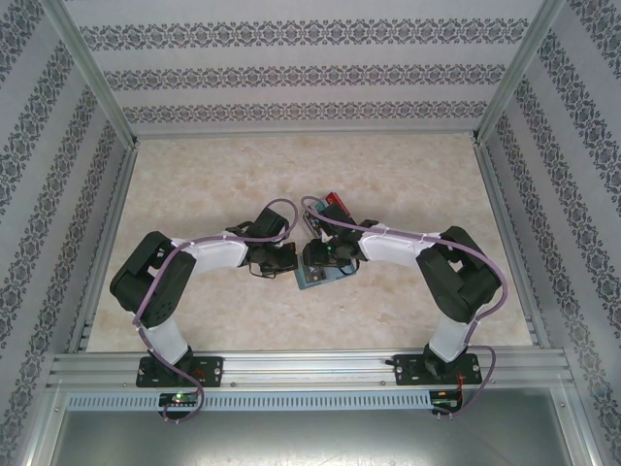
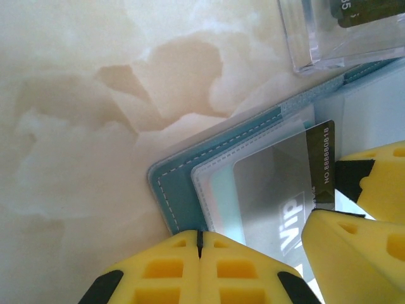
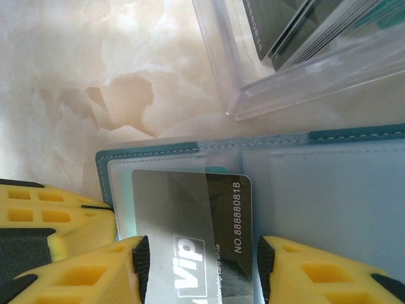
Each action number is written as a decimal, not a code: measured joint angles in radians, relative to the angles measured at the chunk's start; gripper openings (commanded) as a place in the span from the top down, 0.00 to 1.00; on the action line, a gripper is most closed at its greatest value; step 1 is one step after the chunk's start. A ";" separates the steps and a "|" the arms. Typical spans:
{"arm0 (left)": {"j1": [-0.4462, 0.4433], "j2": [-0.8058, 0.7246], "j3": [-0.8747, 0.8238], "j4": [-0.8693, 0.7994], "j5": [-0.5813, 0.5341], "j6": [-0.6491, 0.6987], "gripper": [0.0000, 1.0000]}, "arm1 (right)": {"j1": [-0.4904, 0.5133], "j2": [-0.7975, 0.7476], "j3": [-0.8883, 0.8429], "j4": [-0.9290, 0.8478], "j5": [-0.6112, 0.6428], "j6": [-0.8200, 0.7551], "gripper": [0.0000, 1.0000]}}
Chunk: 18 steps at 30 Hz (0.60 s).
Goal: Put the credit cards into the card holder
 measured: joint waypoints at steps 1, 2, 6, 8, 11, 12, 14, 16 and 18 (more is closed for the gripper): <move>0.000 0.000 0.000 0.000 0.000 0.000 0.95 | 0.000 0.004 0.000 0.004 -0.006 0.002 0.56; 0.000 0.000 0.000 0.000 -0.001 0.000 0.95 | 0.000 0.006 0.000 0.009 -0.014 0.003 0.56; 0.000 0.000 0.000 0.000 -0.004 0.000 0.95 | 0.001 0.013 0.000 0.028 -0.042 0.002 0.55; 0.000 0.000 0.000 0.000 -0.004 0.000 0.95 | 0.001 0.014 0.000 0.031 -0.048 0.002 0.53; 0.000 0.000 0.000 0.000 -0.004 0.000 0.95 | 0.001 0.022 0.013 0.030 -0.062 -0.007 0.53; 0.000 0.000 0.000 0.000 -0.005 0.000 0.95 | 0.001 0.028 0.020 0.029 -0.066 -0.013 0.53; 0.000 0.000 0.000 0.000 -0.011 0.000 0.95 | 0.001 0.040 0.031 0.031 -0.070 -0.021 0.52; 0.000 0.000 0.000 0.000 -0.011 0.000 0.95 | 0.001 0.042 0.031 0.033 -0.077 -0.024 0.52; 0.000 0.000 0.000 0.000 -0.012 0.000 0.95 | 0.001 0.042 0.032 0.032 -0.080 -0.027 0.51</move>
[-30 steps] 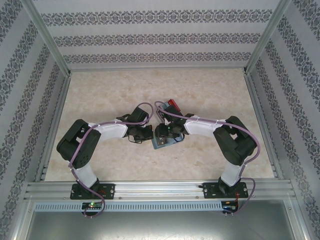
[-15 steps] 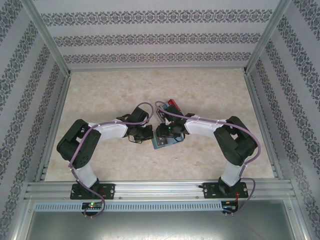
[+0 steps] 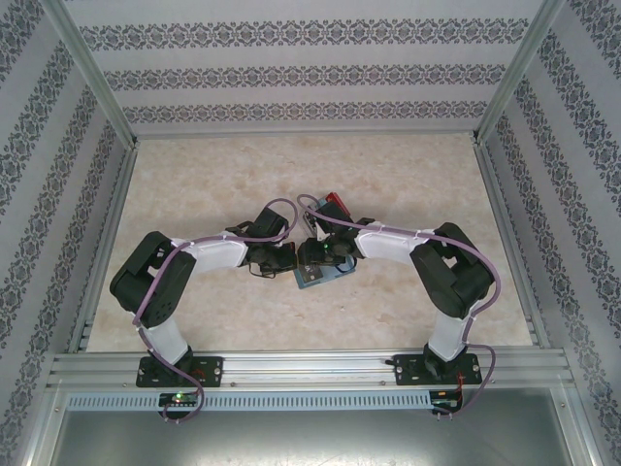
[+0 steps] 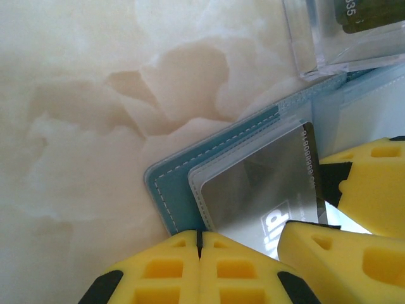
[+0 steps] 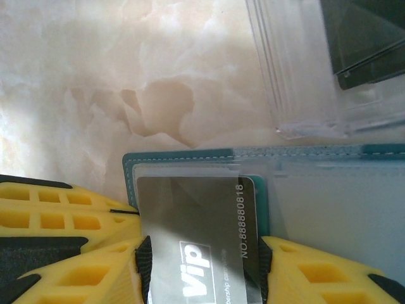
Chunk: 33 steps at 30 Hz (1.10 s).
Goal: Put the credit cards into the card holder
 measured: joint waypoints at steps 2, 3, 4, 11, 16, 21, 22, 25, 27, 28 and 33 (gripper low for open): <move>0.000 0.000 0.000 0.000 -0.001 0.000 0.95 | 0.000 0.000 0.000 -0.002 -0.001 -0.003 0.51; 0.000 0.000 0.000 0.000 -0.002 0.000 0.95 | 0.000 0.000 0.000 -0.002 0.000 -0.004 0.50; 0.000 0.000 0.000 0.000 -0.003 0.000 0.95 | 0.000 0.000 0.000 -0.002 0.004 -0.004 0.50; 0.000 -0.057 -0.021 -0.003 -0.048 0.000 0.89 | -0.016 -0.129 -0.038 -0.026 0.042 -0.001 0.46; 0.000 -0.129 -0.025 -0.013 -0.087 0.000 0.87 | -0.117 -0.203 -0.039 -0.044 0.084 -0.021 0.65; 0.000 -0.167 -0.024 -0.024 -0.108 0.001 0.86 | -0.196 -0.118 -0.056 -0.047 0.066 -0.026 0.68; 0.000 -0.170 -0.024 -0.026 -0.109 0.001 0.86 | -0.194 -0.096 -0.060 -0.049 0.066 -0.024 0.68; 0.001 -0.172 -0.014 -0.037 -0.111 0.000 0.84 | -0.174 -0.069 -0.088 -0.038 0.063 -0.003 0.69; 0.006 -0.173 0.003 -0.048 -0.111 0.000 0.84 | -0.161 -0.082 -0.104 -0.013 0.060 0.027 0.70; 0.011 -0.173 0.016 -0.053 -0.111 0.000 0.84 | -0.148 -0.088 -0.118 0.000 0.059 0.045 0.70; 0.041 -0.171 0.092 -0.055 -0.101 0.000 0.82 | -0.098 -0.153 -0.167 -0.011 0.062 0.097 0.63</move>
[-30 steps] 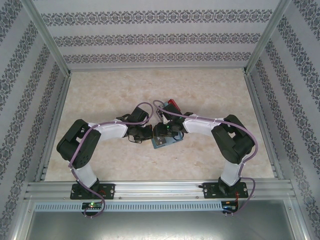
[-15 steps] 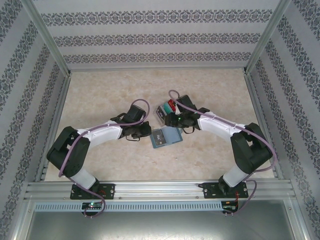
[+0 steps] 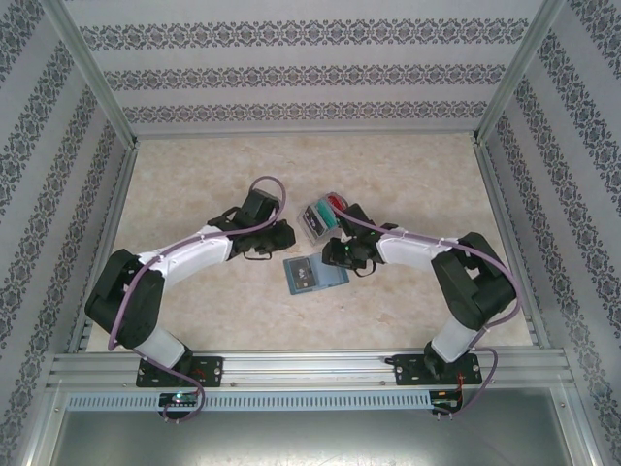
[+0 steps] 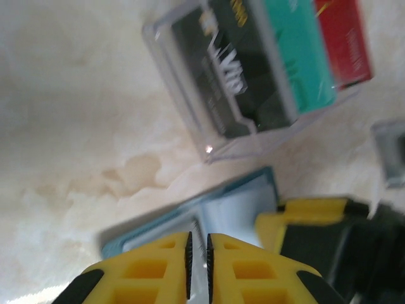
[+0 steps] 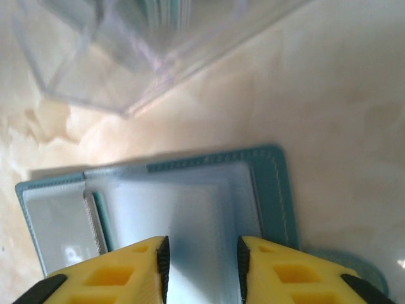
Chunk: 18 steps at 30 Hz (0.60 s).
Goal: Put the credit cards into the card holder
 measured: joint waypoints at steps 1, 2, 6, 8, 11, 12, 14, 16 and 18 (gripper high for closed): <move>0.005 0.002 0.017 0.001 0.003 0.000 0.81 | -0.001 -0.014 0.000 -0.017 0.003 -0.003 0.61; 0.008 0.008 0.035 0.003 0.006 -0.001 0.78 | -0.009 -0.030 0.003 -0.033 0.006 -0.013 0.60; 0.024 0.058 0.076 0.039 0.039 -0.037 0.67 | -0.058 -0.055 0.092 -0.106 0.018 -0.105 0.62; 0.041 0.109 0.085 0.076 0.064 -0.073 0.64 | -0.073 -0.041 0.180 -0.139 0.022 -0.170 0.67; 0.074 0.202 0.112 0.126 0.095 -0.133 0.62 | -0.070 0.020 0.341 -0.172 0.032 -0.258 0.73; 0.086 0.238 0.128 0.136 0.105 -0.152 0.59 | -0.065 0.044 0.385 -0.179 0.039 -0.282 0.73; 0.105 0.291 0.159 0.151 0.111 -0.182 0.57 | -0.062 0.087 0.446 -0.192 0.048 -0.322 0.73; 0.119 0.325 0.183 0.164 0.116 -0.207 0.55 | -0.056 0.122 0.479 -0.210 0.066 -0.354 0.73; 0.131 0.353 0.208 0.187 0.132 -0.233 0.54 | -0.046 0.163 0.512 -0.245 0.087 -0.388 0.73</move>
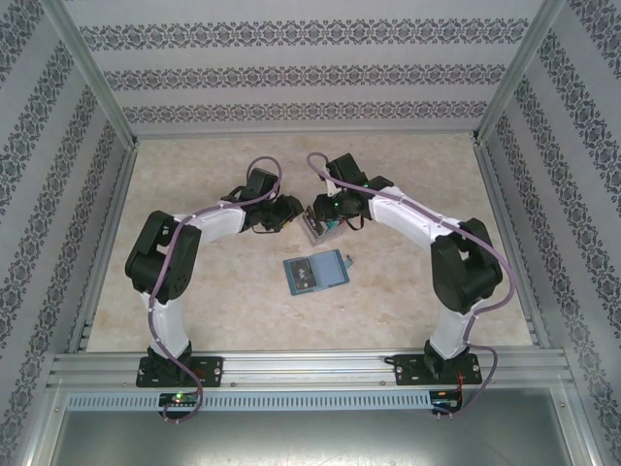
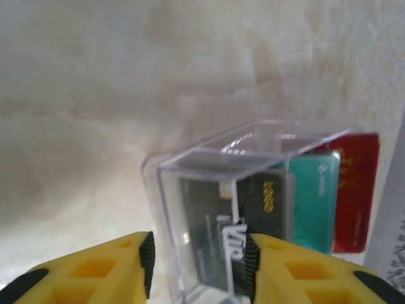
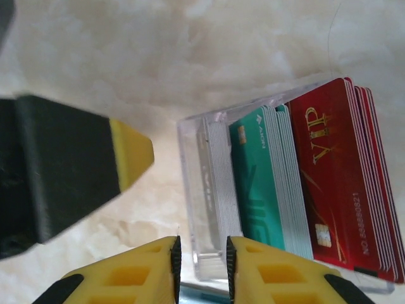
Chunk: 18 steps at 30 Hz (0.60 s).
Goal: Put the credit cards into the card holder
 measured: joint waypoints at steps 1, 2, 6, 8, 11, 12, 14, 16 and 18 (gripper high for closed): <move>0.005 0.010 0.010 0.011 0.006 -0.011 0.54 | 0.004 0.019 0.015 -0.018 0.010 -0.014 0.73; 0.008 0.019 0.018 0.024 0.014 -0.022 0.54 | 0.011 0.039 0.034 -0.034 0.020 -0.027 0.73; 0.016 0.047 0.038 0.048 0.038 -0.046 0.56 | 0.040 0.087 0.080 -0.078 0.054 -0.068 0.73; 0.018 0.058 0.038 0.056 0.047 -0.054 0.57 | 0.053 0.099 0.101 -0.099 0.077 -0.080 0.72; 0.018 0.077 0.038 0.072 0.059 -0.073 0.59 | 0.066 0.115 0.123 -0.114 0.111 -0.097 0.69; 0.018 0.082 0.037 0.079 0.063 -0.077 0.60 | 0.068 0.119 0.124 -0.114 0.121 -0.100 0.69; 0.018 0.083 0.033 0.087 0.071 -0.083 0.60 | 0.074 0.129 0.126 -0.121 0.136 -0.108 0.68; 0.018 0.083 0.031 0.097 0.078 -0.089 0.62 | 0.077 0.145 0.133 -0.134 0.150 -0.116 0.67; 0.018 0.083 0.026 0.105 0.080 -0.095 0.64 | 0.080 0.163 0.143 -0.141 0.168 -0.121 0.64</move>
